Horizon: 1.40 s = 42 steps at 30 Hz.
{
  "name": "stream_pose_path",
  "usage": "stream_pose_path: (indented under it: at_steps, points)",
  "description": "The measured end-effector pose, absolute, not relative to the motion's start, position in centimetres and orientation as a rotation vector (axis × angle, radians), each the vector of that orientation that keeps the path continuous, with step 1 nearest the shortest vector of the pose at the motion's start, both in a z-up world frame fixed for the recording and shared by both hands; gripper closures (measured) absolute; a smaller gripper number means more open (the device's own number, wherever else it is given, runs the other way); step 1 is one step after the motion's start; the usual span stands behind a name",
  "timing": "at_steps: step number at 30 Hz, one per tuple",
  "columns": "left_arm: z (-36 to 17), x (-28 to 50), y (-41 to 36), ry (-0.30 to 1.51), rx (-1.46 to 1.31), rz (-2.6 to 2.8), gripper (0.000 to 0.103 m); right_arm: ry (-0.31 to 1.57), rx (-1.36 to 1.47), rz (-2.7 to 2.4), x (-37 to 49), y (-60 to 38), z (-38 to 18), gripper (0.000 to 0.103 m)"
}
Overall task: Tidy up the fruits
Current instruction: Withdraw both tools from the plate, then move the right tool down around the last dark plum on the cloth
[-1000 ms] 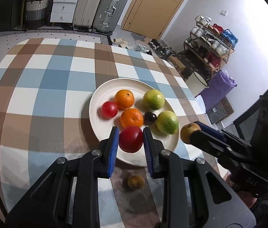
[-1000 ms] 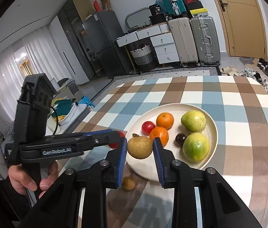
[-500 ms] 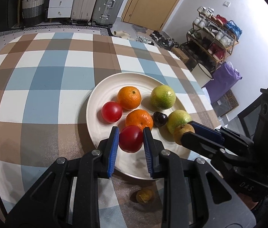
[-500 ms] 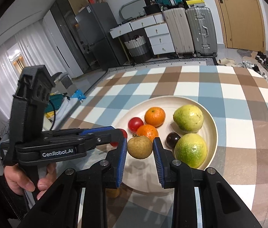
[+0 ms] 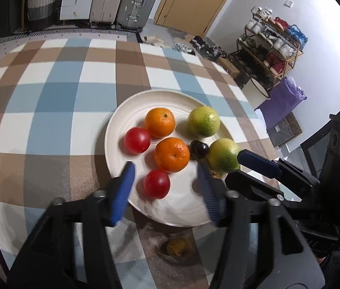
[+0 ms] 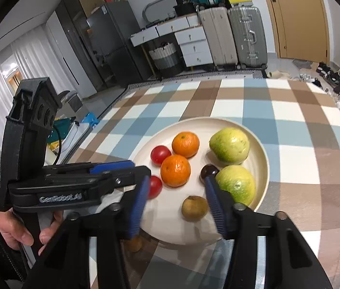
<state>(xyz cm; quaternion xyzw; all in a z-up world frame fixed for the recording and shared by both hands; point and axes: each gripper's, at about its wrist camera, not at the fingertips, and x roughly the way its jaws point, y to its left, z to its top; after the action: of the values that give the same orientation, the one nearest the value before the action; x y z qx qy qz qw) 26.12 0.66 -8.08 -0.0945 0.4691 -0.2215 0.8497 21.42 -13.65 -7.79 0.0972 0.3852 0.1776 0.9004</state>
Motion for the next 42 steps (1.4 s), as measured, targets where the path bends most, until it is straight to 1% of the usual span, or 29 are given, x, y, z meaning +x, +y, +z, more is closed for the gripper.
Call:
stream_pose_path:
  at_steps: [5, 7, 8, 9, 11, 14, 16, 18, 20, 22, 25, 30, 34, 35, 36, 37, 42]
  points:
    - [-6.3, 24.9, 1.3, 0.949, -0.175, -0.446, 0.05, 0.778, 0.205, 0.363, 20.6, -14.2, -6.9, 0.05]
    - [-5.8, 24.3, 1.7, 0.942, -0.169, -0.434, 0.049, 0.769, 0.209, 0.355, 20.1, -14.5, -6.6, 0.048]
    - [-5.7, 24.0, 2.0, 0.939, -0.17, -0.429, 0.048, 0.764, 0.215, 0.351, 19.8, -14.7, -6.5, 0.045]
    - [-5.5, 23.6, 2.2, 0.938, -0.169, -0.421, 0.046, 0.76, 0.221, 0.35, 19.6, -14.9, -6.3, 0.038]
    - [-5.3, 23.0, 2.5, 0.932, -0.163, -0.405, 0.043, 0.752, 0.233, 0.357, 19.0, -15.1, -6.0, 0.028]
    - [-5.2, 21.8, 2.9, 0.923, -0.148, -0.373, 0.038, 0.734, 0.228, 0.365, 17.9, -15.1, -5.4, 0.026]
    - [-5.1, 21.1, 3.3, 0.92, -0.151, -0.361, 0.034, 0.725, 0.22, 0.368, 17.1, -15.0, -5.0, 0.022]
    - [-4.9, 20.3, 3.7, 0.914, -0.159, -0.347, 0.027, 0.717, 0.216, 0.377, 16.3, -14.9, -4.6, 0.019]
    - [-4.7, 19.4, 4.1, 0.902, -0.164, -0.334, 0.024, 0.708, 0.211, 0.38, 15.5, -14.8, -4.3, 0.018]
    - [-4.5, 18.5, 4.3, 0.892, -0.157, -0.323, 0.024, 0.702, 0.207, 0.38, 14.8, -14.7, -4.0, 0.016]
    - [-4.2, 17.1, 4.5, 0.882, -0.141, -0.306, 0.021, 0.696, 0.205, 0.376, 13.7, -14.7, -3.7, 0.009]
    - [-4.0, 14.9, 4.4, 0.874, -0.107, -0.286, 0.013, 0.686, 0.199, 0.371, 11.7, -14.4, -3.3, 0.006]
    - [-3.8, 13.0, 4.6, 0.865, -0.095, -0.276, 0.013, 0.672, 0.187, 0.37, 10.2, -14.1, -3.0, 0.004]
    - [-3.7, 12.6, 4.8, 0.863, -0.099, -0.273, 0.01, 0.671, 0.183, 0.367, 9.8, -13.9, -2.9, 0.004]
    - [-3.6, 12.3, 4.9, 0.86, -0.103, -0.271, 0.005, 0.67, 0.176, 0.358, 9.4, -13.8, -2.8, 0.004]
    - [-3.6, 11.7, 5.1, 0.853, -0.107, -0.262, 0.001, 0.669, 0.17, 0.352, 9.1, -13.7, -2.8, 0.004]
    - [-3.5, 9.9, 5.8, 0.847, -0.11, -0.256, 0.001, 0.666, 0.17, 0.358, 7.5, -13.3, -2.8, 0.004]
